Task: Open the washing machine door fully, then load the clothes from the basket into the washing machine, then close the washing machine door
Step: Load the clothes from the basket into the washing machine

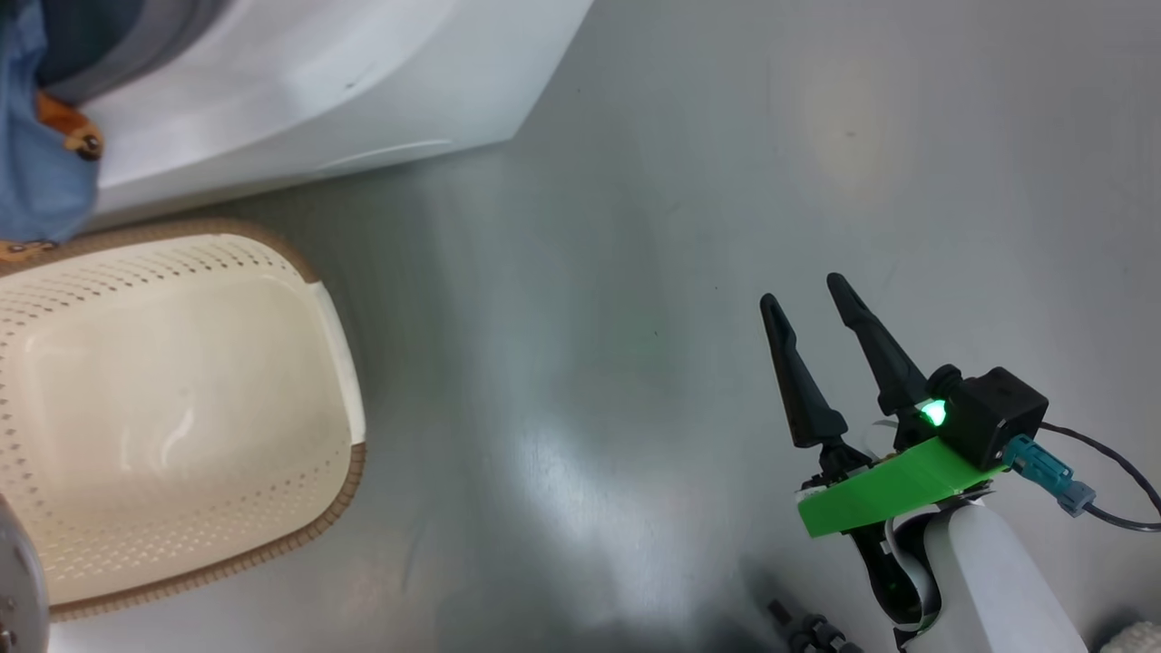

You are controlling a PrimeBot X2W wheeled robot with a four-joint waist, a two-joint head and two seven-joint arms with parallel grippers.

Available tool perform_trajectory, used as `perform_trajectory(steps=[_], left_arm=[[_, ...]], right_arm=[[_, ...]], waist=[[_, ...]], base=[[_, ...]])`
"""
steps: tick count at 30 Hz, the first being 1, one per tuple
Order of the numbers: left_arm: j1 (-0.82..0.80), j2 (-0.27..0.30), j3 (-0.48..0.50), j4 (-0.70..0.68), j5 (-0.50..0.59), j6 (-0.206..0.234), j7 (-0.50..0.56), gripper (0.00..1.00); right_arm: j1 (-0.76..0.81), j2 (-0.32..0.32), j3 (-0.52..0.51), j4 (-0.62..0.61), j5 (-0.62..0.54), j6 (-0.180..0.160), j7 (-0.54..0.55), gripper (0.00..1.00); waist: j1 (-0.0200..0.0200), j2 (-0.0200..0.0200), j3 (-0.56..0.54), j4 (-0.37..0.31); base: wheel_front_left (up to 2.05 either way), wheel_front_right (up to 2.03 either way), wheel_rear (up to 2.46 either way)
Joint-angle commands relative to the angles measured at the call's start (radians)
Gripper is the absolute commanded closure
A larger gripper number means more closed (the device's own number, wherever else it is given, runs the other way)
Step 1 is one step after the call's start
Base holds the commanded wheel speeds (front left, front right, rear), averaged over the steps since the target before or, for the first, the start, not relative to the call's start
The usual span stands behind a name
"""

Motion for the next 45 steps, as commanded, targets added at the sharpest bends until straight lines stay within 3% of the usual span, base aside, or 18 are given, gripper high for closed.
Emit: perform_trajectory(steps=[1,12,20,25,28,29,30,37,45], left_arm=[[-0.020,0.052,-0.001,-0.011,-0.006,-0.002,-0.024,1.00],[-0.085,0.072,-0.066,-0.076,0.056,0.016,-0.332,1.00],[-0.031,0.092,-0.103,-0.429,0.102,0.020,-0.347,1.00],[0.020,0.099,-0.098,-0.525,0.104,0.029,-0.347,1.00],[0.043,0.094,-0.087,-0.501,0.089,0.030,-0.347,1.00],[0.044,0.092,-0.084,-0.482,0.085,0.031,-0.347,0.62],[0.046,0.089,-0.080,-0.457,0.080,0.034,-0.347,0.00],[0.043,0.069,-0.071,-0.352,0.060,0.035,-0.347,0.00],[0.085,0.040,-0.058,-0.336,0.041,0.038,-0.347,0.00]], right_arm=[[0.018,0.004,0.023,-0.027,0.007,0.002,-0.012,0.00],[0.019,0.004,0.024,-0.043,0.012,0.002,-0.012,0.00],[0.004,0.004,0.028,-0.046,0.020,0.002,-0.012,0.00],[-0.005,0.004,0.037,-0.041,0.025,0.002,-0.012,0.00],[-0.006,0.004,0.037,-0.036,0.025,0.002,-0.012,0.00],[-0.006,0.004,0.037,-0.034,0.025,0.002,-0.012,0.00],[-0.007,0.004,0.037,-0.032,0.024,0.002,-0.012,0.00],[-0.007,0.004,0.036,-0.023,0.024,0.002,-0.012,0.00],[-0.009,0.004,0.028,-0.014,0.016,0.002,-0.012,0.00]], waist=[[-0.0001,0.0000,0.027,-0.012],[-0.0001,0.0000,0.101,-0.010],[-0.0001,0.0000,0.123,-0.012],[-0.0001,0.0000,0.120,-0.013],[-0.0001,0.0000,0.115,-0.010],[-0.0001,0.0000,0.113,-0.009],[-0.0001,0.0000,0.111,-0.008],[-0.0001,0.0000,0.085,0.005],[-0.0001,0.0000,0.045,0.031]], base=[[0.00,0.00,0.00],[0.00,0.00,0.00],[0.00,0.00,0.00],[0.00,0.00,0.00],[0.00,0.00,0.00],[0.00,0.00,0.00],[0.00,0.00,0.00],[0.00,0.00,0.00],[0.00,0.00,0.00]])
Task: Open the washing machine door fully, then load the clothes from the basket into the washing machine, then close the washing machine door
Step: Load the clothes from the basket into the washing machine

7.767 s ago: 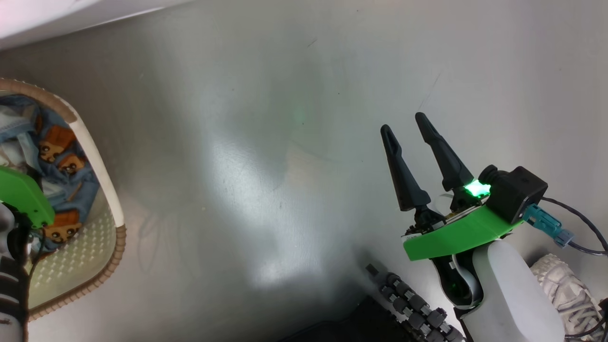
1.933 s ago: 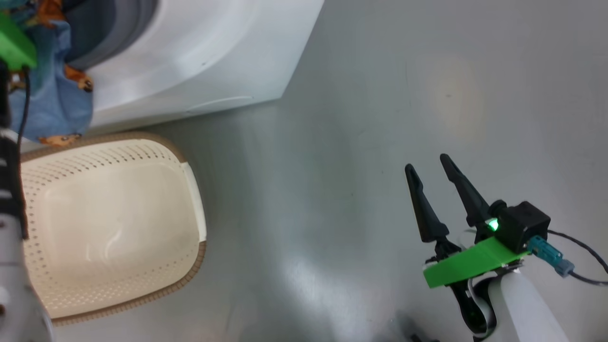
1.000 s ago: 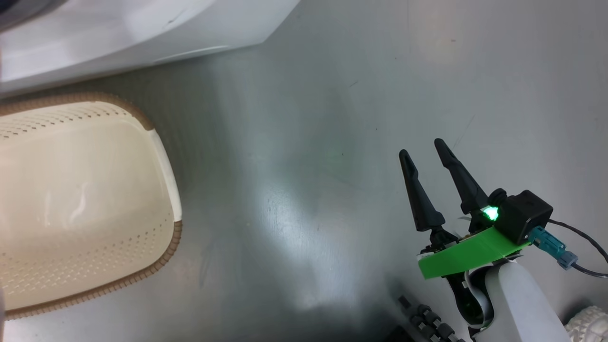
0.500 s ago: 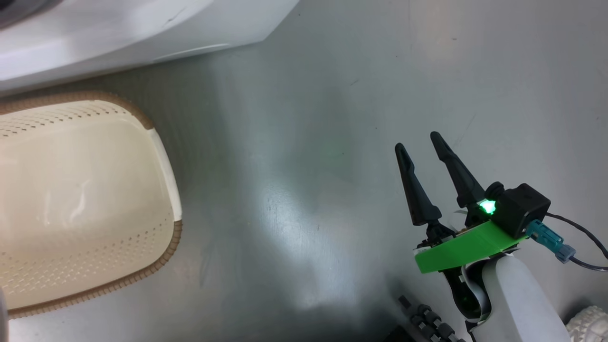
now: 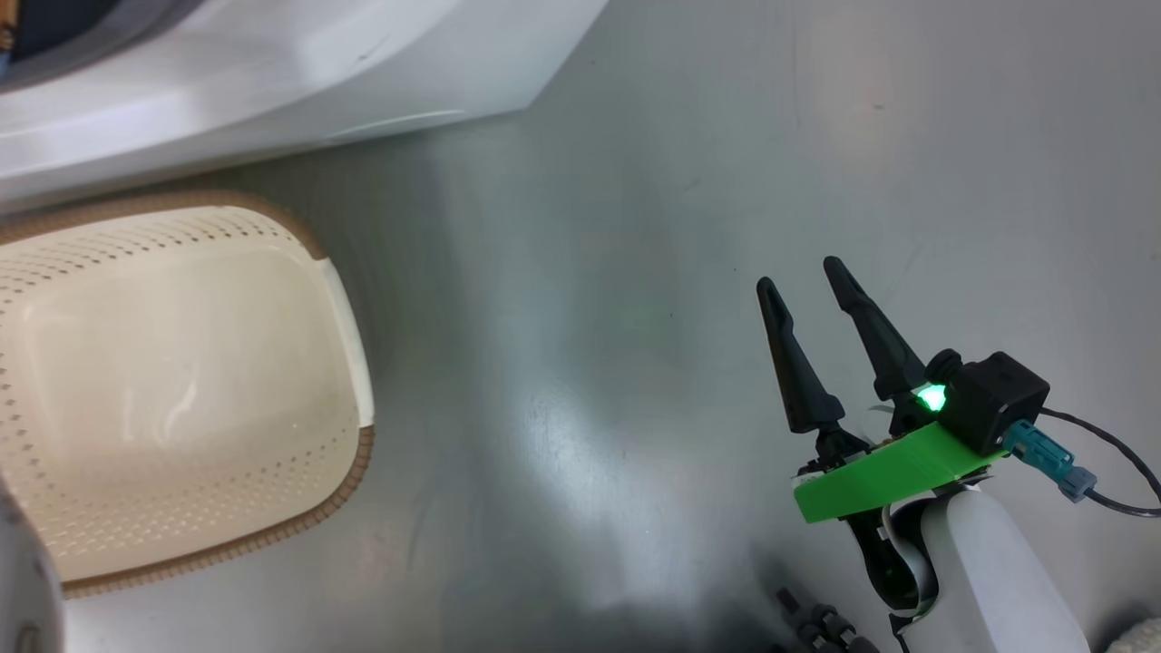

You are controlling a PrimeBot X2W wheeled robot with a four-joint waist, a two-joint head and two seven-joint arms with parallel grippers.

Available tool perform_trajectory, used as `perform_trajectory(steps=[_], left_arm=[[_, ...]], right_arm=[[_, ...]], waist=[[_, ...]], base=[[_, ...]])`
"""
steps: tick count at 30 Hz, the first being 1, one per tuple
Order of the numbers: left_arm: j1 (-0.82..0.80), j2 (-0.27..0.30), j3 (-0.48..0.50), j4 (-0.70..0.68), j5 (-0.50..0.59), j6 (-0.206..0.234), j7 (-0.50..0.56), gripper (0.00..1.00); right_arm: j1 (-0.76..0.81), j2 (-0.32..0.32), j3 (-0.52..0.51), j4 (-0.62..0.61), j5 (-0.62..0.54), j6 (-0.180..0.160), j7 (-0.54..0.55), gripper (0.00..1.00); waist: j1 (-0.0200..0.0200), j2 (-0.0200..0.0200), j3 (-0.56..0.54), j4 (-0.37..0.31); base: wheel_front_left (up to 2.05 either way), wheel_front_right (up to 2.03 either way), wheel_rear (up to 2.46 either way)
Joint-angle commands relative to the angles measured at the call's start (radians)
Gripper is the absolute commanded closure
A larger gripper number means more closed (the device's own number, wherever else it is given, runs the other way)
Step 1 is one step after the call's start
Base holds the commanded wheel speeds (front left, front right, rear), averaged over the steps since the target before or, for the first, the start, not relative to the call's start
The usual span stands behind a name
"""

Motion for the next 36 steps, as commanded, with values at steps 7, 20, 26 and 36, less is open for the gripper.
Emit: perform_trajectory(steps=[7,20,26,36], left_arm=[[0.098,0.010,0.032,-0.024,-0.024,0.006,-0.005,0.00],[0.286,-0.039,0.079,-0.128,-0.049,0.015,-0.005,0.00],[0.402,-0.070,0.104,-0.215,-0.052,0.021,-0.005,0.00],[0.595,-0.122,0.152,-0.381,-0.047,0.032,-0.005,0.00]], right_arm=[[0.017,0.003,0.011,0.000,-0.013,0.002,-0.012,0.00],[0.042,0.003,0.001,0.017,-0.030,0.002,-0.012,0.00],[0.051,0.003,-0.002,0.021,-0.035,0.002,-0.012,0.00],[0.051,0.003,0.000,0.023,-0.039,0.002,-0.012,0.00]], waist=[[0.0000,0.0000,-0.063,0.037],[0.0000,0.0000,-0.147,0.083],[0.0000,0.0000,-0.173,0.104],[0.0000,0.0000,-0.190,0.117]], base=[[0.00,0.00,0.00],[0.00,0.00,0.00],[0.00,0.00,0.00],[0.00,0.00,0.00]])
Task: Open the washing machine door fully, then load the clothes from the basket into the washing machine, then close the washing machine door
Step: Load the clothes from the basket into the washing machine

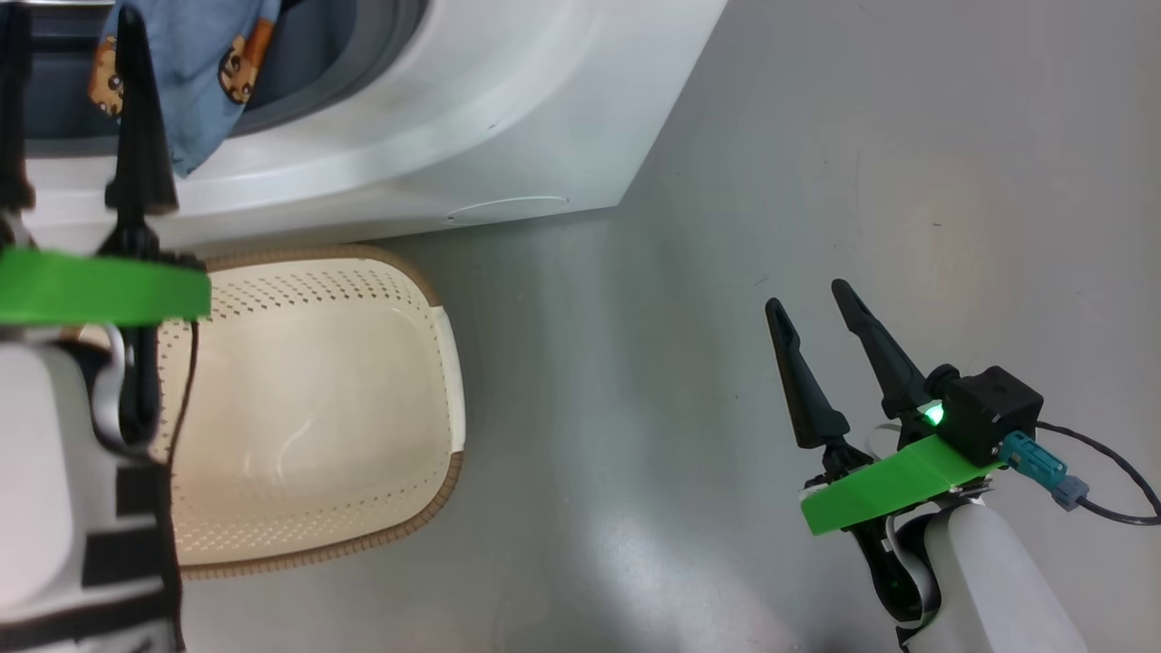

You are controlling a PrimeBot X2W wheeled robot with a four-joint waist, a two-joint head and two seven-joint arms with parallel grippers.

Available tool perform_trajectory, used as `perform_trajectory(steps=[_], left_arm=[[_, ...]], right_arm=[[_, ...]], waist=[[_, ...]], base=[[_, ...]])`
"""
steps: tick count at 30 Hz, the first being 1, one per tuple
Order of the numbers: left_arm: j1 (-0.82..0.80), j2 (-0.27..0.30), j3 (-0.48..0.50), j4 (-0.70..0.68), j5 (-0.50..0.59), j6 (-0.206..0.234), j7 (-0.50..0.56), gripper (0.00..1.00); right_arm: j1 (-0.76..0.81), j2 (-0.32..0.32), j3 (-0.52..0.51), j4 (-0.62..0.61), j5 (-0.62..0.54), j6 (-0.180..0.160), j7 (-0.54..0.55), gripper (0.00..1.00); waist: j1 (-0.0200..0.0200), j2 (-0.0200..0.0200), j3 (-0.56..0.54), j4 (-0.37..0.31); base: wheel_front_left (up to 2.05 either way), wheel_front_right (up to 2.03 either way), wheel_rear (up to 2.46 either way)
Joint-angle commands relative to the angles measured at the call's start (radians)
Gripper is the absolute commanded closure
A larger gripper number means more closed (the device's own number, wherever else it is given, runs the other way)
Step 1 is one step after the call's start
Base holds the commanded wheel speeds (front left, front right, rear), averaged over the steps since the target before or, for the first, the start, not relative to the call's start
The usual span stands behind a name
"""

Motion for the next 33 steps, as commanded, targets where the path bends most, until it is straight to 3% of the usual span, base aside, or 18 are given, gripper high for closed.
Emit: perform_trajectory(steps=[1,13,24,33], left_arm=[[0.060,0.022,0.037,-0.065,0.005,0.008,-0.005,0.00],[0.300,-0.036,0.115,-0.239,-0.007,0.039,-0.005,0.00],[0.430,-0.046,0.118,-0.260,-0.019,0.076,-0.005,0.00],[0.562,-0.046,0.059,-0.241,-0.075,0.129,-0.005,0.00]], right_arm=[[0.037,0.005,0.020,-0.019,-0.012,0.002,-0.012,0.00],[0.032,0.005,0.026,-0.018,-0.008,0.002,-0.012,0.00],[0.029,0.005,0.027,-0.014,-0.010,0.002,-0.012,0.00],[0.027,0.005,0.028,-0.012,-0.012,0.002,-0.012,0.00]], waist=[[0.0001,0.0000,-0.002,0.002],[0.0001,0.0000,-0.003,0.006],[0.0001,0.0000,-0.004,0.014],[0.0001,0.0000,-0.003,0.021]], base=[[0.00,0.00,0.00],[0.00,0.00,0.00],[0.00,0.00,0.00],[0.00,0.00,0.00]])
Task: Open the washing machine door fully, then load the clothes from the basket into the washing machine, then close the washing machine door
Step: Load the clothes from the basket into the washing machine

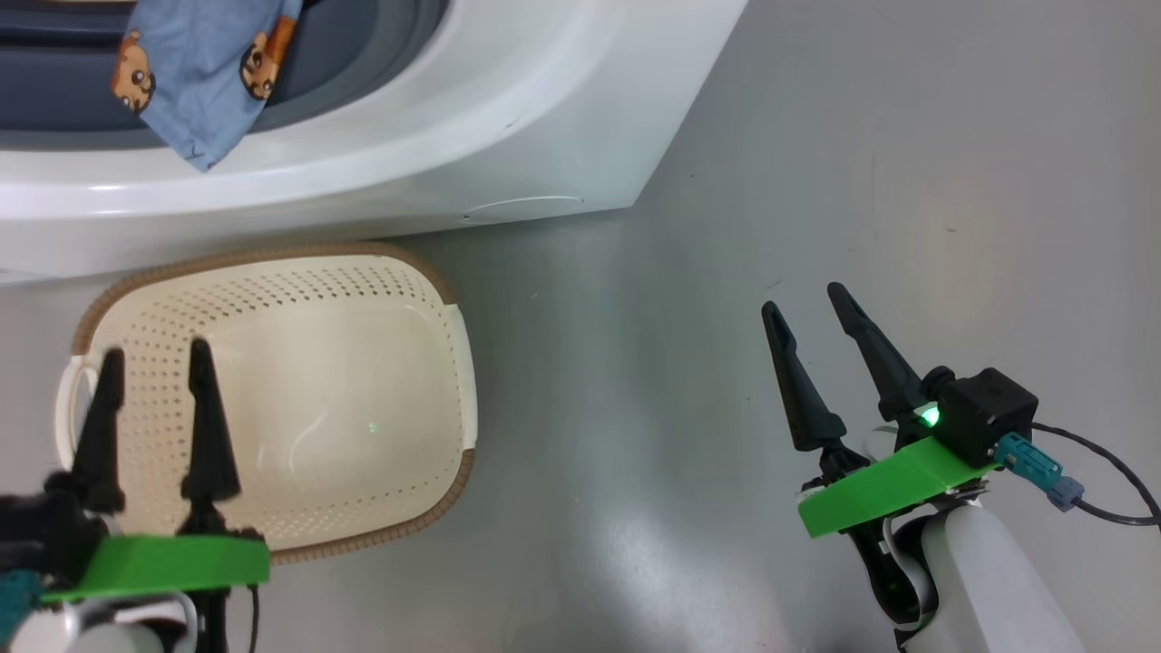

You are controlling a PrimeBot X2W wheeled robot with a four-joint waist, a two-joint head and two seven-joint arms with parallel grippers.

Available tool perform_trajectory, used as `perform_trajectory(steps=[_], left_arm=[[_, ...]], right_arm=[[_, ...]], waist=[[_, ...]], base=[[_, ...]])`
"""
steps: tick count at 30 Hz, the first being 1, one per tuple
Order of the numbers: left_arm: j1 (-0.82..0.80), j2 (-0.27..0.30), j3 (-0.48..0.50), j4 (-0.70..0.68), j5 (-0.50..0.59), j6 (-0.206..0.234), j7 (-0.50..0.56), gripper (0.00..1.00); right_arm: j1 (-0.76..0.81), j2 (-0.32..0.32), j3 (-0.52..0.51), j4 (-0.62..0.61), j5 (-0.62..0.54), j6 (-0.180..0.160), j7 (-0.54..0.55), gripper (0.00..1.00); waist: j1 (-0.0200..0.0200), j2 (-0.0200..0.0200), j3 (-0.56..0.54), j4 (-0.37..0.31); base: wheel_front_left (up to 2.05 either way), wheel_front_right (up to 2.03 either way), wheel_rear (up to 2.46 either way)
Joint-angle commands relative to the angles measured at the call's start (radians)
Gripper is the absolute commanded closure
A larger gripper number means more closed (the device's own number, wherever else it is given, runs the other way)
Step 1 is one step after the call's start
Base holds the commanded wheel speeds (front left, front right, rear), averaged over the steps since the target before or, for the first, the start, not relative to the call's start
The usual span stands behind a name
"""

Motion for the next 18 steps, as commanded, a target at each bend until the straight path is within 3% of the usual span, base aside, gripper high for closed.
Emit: perform_trajectory(steps=[1,14,18], left_arm=[[0.031,0.018,0.026,-0.017,-0.008,0.010,-0.005,0.00],[0.088,0.017,-0.020,-0.020,-0.034,0.051,-0.005,0.00],[0.076,0.017,-0.018,-0.015,-0.025,0.045,-0.005,0.00]], right_arm=[[0.026,0.006,0.021,-0.018,-0.012,0.002,-0.012,0.00],[0.026,0.006,0.025,-0.014,-0.009,0.002,-0.012,0.00],[0.024,0.006,0.028,-0.012,-0.006,0.002,-0.012,0.00]], waist=[[0.0000,0.0000,0.001,0.002],[0.0000,0.0000,-0.003,0.003],[0.0000,0.0000,-0.003,-0.002]], base=[[0.00,0.00,0.00],[0.00,0.00,0.00],[0.00,0.00,0.00]])
